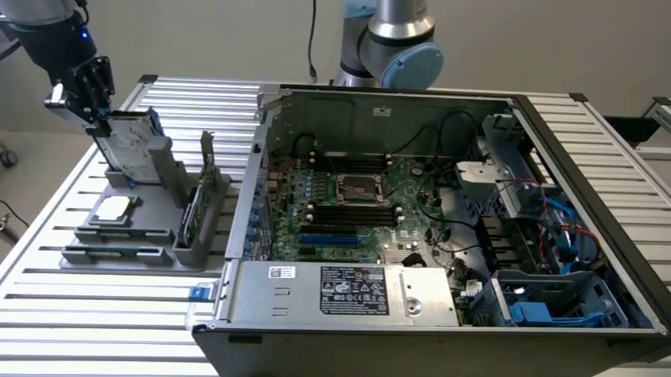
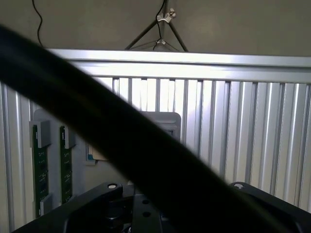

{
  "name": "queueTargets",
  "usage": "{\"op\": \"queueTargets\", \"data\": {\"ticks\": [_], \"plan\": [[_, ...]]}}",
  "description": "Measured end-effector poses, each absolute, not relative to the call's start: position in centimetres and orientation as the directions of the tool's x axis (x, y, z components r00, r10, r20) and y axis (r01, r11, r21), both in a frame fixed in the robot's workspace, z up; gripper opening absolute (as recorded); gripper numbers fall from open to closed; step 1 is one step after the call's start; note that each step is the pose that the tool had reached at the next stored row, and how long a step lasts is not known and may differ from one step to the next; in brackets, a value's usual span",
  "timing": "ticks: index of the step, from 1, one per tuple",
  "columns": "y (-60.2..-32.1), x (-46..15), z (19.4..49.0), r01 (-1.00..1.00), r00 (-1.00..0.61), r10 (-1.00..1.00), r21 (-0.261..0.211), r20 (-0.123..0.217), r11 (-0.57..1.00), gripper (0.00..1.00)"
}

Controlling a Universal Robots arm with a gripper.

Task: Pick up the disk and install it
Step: 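Pick up the disk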

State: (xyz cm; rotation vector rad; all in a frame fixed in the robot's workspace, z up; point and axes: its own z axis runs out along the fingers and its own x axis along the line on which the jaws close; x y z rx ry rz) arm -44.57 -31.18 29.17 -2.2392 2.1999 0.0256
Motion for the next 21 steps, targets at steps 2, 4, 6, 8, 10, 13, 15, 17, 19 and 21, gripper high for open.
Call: {"op": "queueTargets", "data": {"ticks": [2, 4, 6, 8, 10, 13, 15, 17, 19, 21], "plan": [[-31.18, -44.57, 29.16, -1.000, 0.018, -1.000, 0.010, -0.013, -0.018, 0.33], [-31.18, -44.57, 29.17, -1.000, 0.018, -1.000, 0.010, -0.013, -0.018, 0.33], [-31.18, -44.57, 29.17, -1.000, 0.018, -1.000, 0.010, -0.013, -0.018, 0.33], [-31.18, -44.56, 29.16, -1.000, 0.018, -1.000, 0.010, -0.013, -0.018, 0.33], [-31.18, -44.57, 29.16, -1.000, 0.018, -1.000, 0.010, -0.013, -0.018, 0.33], [-31.18, -44.57, 29.16, -1.000, 0.018, -1.000, 0.010, -0.013, -0.018, 0.33], [-31.18, -44.57, 29.16, -1.000, 0.018, -1.000, 0.010, -0.013, -0.018, 0.33], [-31.18, -44.56, 29.18, -1.000, 0.018, -1.000, 0.010, -0.013, -0.018, 0.33], [-31.17, -44.56, 29.34, -1.000, 0.018, -1.000, 0.009, -0.014, -0.018, 0.33], [-31.17, -44.56, 29.65, -1.000, 0.018, -1.000, 0.010, -0.013, -0.018, 0.33]]}}
